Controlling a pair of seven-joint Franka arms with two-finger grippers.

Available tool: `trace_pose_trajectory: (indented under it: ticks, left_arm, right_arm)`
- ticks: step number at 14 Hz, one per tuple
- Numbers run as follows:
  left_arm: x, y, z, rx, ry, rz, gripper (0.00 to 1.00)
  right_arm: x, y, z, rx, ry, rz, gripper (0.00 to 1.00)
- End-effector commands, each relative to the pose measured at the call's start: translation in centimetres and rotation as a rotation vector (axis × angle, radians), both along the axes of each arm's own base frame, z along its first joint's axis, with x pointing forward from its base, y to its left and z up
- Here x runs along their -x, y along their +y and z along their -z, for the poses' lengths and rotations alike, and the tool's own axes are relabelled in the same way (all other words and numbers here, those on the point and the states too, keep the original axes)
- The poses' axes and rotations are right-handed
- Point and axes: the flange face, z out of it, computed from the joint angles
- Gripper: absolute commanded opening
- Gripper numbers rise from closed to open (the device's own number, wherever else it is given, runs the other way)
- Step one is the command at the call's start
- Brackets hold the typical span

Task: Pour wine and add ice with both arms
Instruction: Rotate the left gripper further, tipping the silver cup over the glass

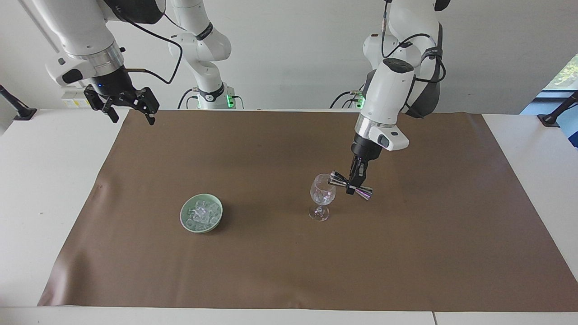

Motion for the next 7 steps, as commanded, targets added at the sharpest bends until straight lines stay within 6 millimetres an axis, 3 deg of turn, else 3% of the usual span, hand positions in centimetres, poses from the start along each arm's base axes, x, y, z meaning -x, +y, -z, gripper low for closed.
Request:
trace_pose_trajectory:
  ticks: [1,7]
  left_arm:
    - [0.25,-0.22,-0.68,-0.027,0.001,-0.010,0.00]
    - [0.44,-0.74,-1.45,-0.063,-0.001,-0.007,0.00]
  right_arm:
    - [0.45,-0.14,-0.04,-0.013,-0.002,-0.019,1.00]
    - [0.45,-0.14,-0.04,-0.013,-0.002,-0.019,1.00]
